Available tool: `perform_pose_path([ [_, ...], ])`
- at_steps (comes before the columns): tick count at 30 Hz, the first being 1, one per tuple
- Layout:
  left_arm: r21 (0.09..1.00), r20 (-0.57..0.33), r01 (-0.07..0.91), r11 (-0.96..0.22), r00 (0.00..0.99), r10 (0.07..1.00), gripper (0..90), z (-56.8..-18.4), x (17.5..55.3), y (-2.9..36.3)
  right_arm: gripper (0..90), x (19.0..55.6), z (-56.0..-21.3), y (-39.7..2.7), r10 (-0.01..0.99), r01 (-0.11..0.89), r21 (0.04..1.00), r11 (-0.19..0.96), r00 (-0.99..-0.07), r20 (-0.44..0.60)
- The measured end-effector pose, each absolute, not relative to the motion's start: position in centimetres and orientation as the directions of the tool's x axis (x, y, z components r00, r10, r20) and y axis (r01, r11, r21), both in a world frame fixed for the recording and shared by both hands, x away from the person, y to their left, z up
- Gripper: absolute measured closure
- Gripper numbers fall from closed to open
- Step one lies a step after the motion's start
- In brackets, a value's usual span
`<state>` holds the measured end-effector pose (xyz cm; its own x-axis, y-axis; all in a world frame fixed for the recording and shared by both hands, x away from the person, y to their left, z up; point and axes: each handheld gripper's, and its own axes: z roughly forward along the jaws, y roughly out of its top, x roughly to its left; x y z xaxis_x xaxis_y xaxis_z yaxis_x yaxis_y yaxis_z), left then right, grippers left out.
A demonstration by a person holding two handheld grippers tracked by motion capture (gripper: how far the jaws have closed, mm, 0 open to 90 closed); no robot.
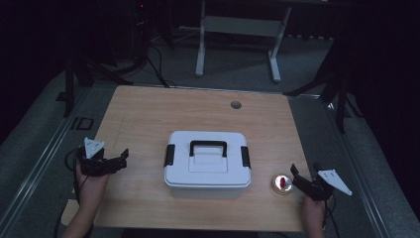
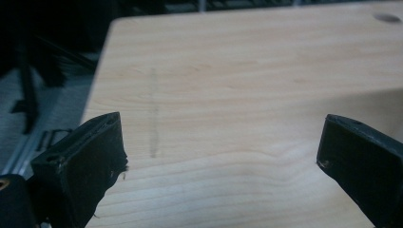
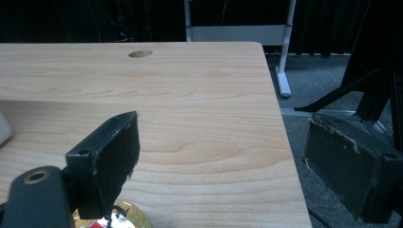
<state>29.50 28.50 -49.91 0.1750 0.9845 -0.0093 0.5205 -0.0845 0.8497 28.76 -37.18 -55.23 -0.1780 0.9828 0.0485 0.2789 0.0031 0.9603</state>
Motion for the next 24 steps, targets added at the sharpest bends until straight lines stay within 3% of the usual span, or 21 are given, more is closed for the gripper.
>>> perform_pose_path([
  [5,0.751,-0.064,0.646,-0.139,0.281,0.958,1.4,-49.5,31.0,29.0,11.4,28.8,-55.2,-37.2,0.983,0.28,0.96,0.005,-0.178,0.046],
  [8,0.629,-0.07,0.733,-0.259,0.386,0.92,1.4,-49.4,32.0,29.2,11.4,28.8,-55.2,-37.1,0.983,0.28,0.96,0.006,-0.178,0.046],
  [17,0.428,0.009,0.794,-0.431,0.473,0.881,1.4,-49.5,32.1,29.2,11.4,28.8,-55.3,-37.1,0.983,0.282,0.959,0.014,-0.177,0.038],
  [24,0.258,0.004,0.79,-0.556,0.574,0.819,1.4,-50.0,31.9,28.7,11.4,28.8,-55.3,-37.1,0.983,0.282,0.959,0.014,-0.178,0.038],
])
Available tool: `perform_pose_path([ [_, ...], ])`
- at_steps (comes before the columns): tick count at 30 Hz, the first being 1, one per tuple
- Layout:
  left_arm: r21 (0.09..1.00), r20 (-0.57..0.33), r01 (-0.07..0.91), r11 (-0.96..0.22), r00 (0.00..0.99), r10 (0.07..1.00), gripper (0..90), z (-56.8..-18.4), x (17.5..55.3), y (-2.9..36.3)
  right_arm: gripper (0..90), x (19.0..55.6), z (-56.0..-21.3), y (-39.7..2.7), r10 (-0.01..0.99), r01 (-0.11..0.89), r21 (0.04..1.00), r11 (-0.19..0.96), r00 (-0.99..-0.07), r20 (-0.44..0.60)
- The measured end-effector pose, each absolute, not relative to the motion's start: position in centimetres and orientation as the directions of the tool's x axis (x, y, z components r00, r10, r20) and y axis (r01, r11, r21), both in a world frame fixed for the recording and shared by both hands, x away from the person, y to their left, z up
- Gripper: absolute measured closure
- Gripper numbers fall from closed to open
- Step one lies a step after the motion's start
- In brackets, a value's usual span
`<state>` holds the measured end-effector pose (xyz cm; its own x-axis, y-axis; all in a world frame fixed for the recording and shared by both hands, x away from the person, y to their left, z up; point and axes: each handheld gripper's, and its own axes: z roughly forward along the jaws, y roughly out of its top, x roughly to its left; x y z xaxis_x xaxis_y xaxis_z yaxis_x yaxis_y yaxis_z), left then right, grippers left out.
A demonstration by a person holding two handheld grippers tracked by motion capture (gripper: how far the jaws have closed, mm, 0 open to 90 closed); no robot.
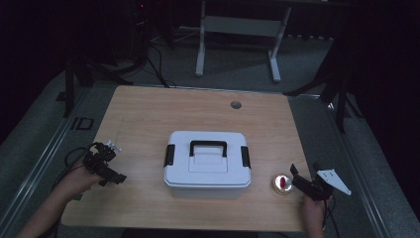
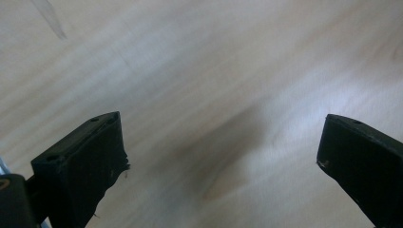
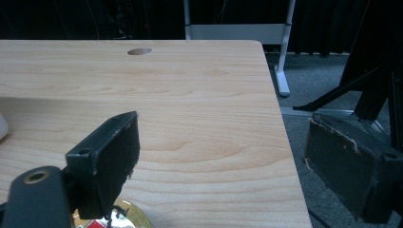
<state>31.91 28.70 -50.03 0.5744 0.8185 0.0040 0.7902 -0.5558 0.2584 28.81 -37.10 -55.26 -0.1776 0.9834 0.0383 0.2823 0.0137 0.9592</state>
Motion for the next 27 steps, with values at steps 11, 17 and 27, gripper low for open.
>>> perform_pose_path([
  [11,0.149,-0.025,0.721,-0.677,0.687,0.726,1.4,-49.3,31.9,29.1,11.4,28.8,-55.3,-37.1,0.982,0.282,0.959,0.011,-0.182,0.042],
  [17,0.123,-0.077,0.577,-0.808,0.817,0.572,1.4,-49.4,31.0,29.1,11.4,28.8,-55.3,-37.1,0.982,0.283,0.959,0.012,-0.182,0.041],
  [27,0.074,-0.112,0.451,-0.889,0.89,0.443,1.4,-48.4,30.7,29.2,11.4,28.8,-55.3,-37.1,0.982,0.285,0.958,0.012,-0.185,0.042],
])
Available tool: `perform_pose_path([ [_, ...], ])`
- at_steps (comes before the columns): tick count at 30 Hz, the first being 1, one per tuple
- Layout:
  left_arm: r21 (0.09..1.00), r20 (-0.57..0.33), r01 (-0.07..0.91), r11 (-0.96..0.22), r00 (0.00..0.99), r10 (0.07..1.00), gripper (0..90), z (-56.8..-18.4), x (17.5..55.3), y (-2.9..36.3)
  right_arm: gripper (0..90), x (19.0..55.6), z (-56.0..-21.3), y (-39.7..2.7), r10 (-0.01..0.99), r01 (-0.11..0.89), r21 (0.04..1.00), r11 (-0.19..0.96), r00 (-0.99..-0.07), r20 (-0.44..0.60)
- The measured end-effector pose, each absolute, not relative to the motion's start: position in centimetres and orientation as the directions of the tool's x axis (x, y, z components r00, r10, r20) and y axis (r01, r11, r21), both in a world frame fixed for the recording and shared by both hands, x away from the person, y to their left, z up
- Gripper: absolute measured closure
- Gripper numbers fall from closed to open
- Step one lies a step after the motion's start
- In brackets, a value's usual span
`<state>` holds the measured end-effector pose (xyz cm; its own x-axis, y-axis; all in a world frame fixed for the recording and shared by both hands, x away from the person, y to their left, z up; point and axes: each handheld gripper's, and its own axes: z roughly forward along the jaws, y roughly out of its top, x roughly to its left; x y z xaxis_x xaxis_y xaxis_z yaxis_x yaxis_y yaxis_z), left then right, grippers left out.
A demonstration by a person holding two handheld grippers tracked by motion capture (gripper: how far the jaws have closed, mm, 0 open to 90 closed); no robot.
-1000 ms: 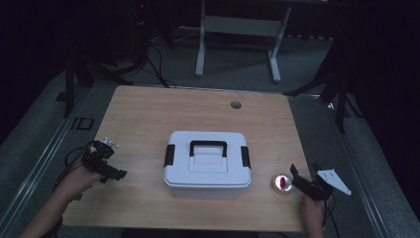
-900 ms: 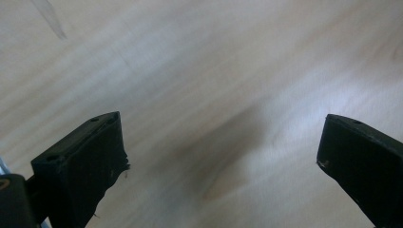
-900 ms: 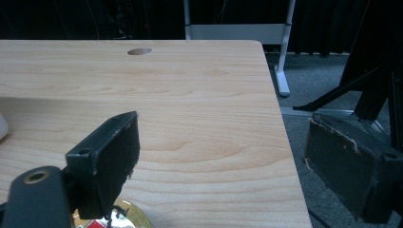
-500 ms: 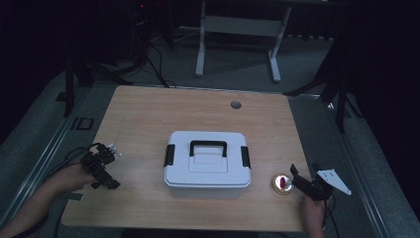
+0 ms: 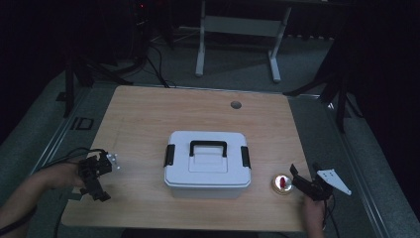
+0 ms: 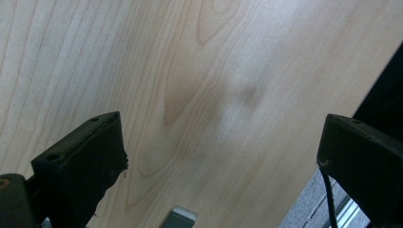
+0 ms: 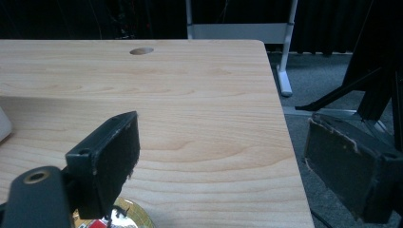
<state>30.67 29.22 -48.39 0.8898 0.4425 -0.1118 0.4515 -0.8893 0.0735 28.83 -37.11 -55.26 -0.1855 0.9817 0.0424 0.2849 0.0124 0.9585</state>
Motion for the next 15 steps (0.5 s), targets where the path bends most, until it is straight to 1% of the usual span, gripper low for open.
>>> perform_pose_path([
  [4,0.088,-0.094,0.425,-0.901,0.904,0.418,1.4,-47.4,30.7,29.1,11.4,28.8,-55.3,-37.1,0.982,0.286,0.958,0.013,-0.186,0.042],
  [7,0.073,-0.073,0.411,-0.909,0.911,0.406,1.4,-46.7,30.9,28.9,11.4,28.8,-55.3,-37.1,0.982,0.285,0.958,0.013,-0.186,0.042],
  [10,0.054,-0.064,0.431,-0.901,0.902,0.428,1.4,-46.1,31.1,28.9,11.4,28.8,-55.3,-37.1,0.982,0.285,0.958,0.013,-0.186,0.042],
  [15,0.07,-0.059,0.438,-0.896,0.899,0.435,1.4,-44.8,31.2,28.7,11.4,28.8,-55.3,-37.1,0.982,0.285,0.958,0.013,-0.186,0.042],
])
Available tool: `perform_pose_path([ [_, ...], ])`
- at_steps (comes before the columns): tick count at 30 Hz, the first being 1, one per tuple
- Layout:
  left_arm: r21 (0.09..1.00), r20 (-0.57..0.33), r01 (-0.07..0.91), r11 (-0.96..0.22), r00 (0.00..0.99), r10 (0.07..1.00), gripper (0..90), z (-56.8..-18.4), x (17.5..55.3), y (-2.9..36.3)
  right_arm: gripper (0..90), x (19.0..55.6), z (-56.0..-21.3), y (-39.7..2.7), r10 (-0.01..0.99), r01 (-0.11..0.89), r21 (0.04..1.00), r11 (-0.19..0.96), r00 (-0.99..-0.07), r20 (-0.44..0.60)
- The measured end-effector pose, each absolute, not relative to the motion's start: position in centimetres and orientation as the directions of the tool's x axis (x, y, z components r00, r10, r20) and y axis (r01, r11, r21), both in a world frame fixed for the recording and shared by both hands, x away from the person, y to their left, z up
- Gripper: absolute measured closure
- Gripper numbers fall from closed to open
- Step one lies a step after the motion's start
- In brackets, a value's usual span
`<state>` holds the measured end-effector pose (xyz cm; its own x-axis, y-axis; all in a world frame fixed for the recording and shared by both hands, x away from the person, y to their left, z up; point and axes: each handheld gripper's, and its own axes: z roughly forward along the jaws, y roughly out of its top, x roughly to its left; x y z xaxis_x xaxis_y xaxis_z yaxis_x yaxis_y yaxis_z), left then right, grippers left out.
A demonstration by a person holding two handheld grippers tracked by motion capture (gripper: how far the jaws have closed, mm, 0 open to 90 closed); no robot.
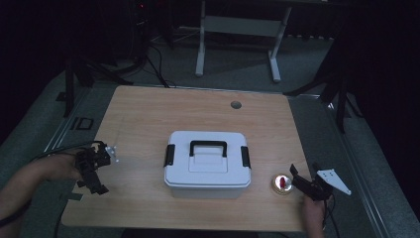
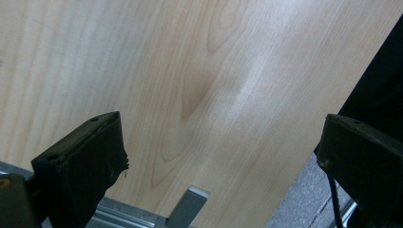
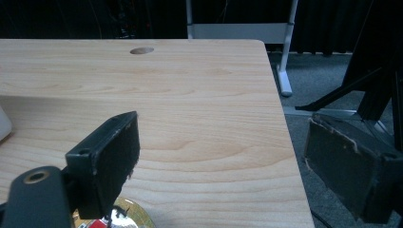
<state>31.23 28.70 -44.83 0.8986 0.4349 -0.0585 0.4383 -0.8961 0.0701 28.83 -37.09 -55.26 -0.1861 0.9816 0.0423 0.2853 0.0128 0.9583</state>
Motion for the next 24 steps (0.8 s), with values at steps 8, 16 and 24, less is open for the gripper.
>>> perform_pose_path([
  [8,0.078,-0.134,0.434,-0.897,0.897,0.422,1.4,-42.3,31.0,27.6,11.4,28.8,-55.3,-37.1,0.982,0.286,0.958,0.014,-0.185,0.041],
  [16,-0.004,-0.111,0.412,-0.911,0.905,0.41,4.9,-40.2,30.8,27.0,11.4,28.9,-55.3,-37.1,0.982,0.288,0.958,0.015,-0.184,0.04],
  [24,-0.026,-0.074,0.385,-0.923,0.92,0.386,7.6,-38.0,31.0,26.6,11.4,28.9,-55.3,-37.0,0.982,0.288,0.957,0.018,-0.184,0.037],
])
